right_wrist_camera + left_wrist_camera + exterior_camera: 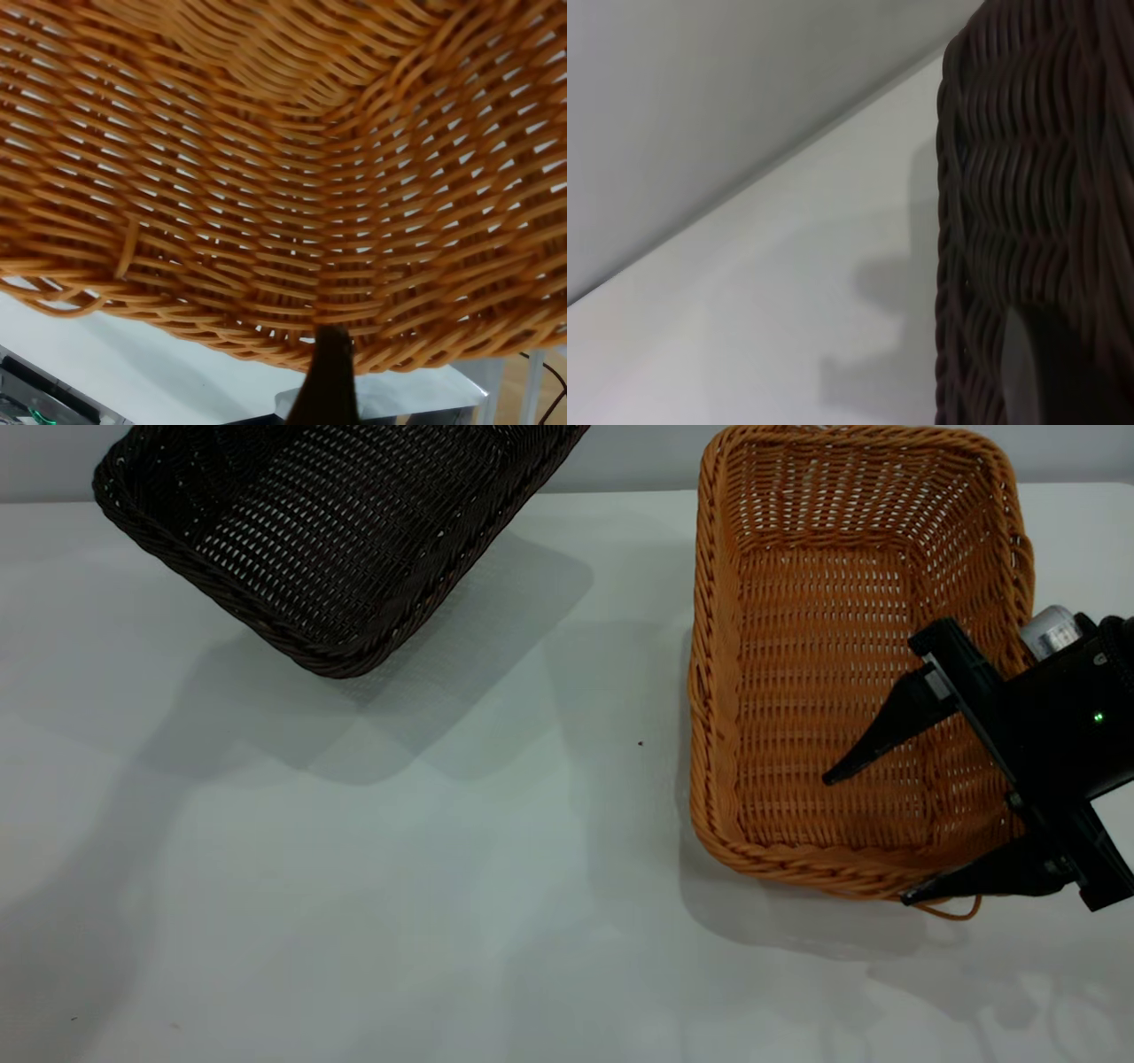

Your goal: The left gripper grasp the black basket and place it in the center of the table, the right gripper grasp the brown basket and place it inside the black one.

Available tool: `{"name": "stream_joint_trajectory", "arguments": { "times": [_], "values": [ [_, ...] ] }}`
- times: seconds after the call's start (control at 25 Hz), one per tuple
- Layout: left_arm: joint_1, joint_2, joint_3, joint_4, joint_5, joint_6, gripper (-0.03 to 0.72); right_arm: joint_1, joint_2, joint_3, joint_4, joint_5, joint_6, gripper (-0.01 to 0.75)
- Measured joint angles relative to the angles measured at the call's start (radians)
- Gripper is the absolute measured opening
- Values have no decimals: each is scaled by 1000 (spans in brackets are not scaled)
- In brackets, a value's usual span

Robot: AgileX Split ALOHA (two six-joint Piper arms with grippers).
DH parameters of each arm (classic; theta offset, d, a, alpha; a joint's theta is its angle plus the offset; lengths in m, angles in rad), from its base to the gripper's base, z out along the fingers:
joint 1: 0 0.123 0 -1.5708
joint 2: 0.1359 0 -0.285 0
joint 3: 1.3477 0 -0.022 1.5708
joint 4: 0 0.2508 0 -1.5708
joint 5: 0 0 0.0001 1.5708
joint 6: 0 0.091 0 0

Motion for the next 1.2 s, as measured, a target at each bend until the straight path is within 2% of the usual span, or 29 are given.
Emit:
{"name": "stream_joint_trajectory", "arguments": {
  "times": [0.08,0.36,0.68,0.84,1.0,1.2],
  "values": [
    [0,0,0,0,0,0,76,0,0,-9,-3,25,-5,591],
    [0,0,0,0,2,0,76,0,0,-90,-11,230,-41,591],
    [0,0,0,0,7,0,76,0,0,-98,-111,342,-4,591],
    [0,0,0,0,9,0,76,32,1,-94,-165,274,54,591],
    [0,0,0,-2,9,0,76,81,1,-91,-150,156,60,591],
    [0,0,0,-4,9,0,76,90,16,-90,-142,4,64,591]
  ]
}}
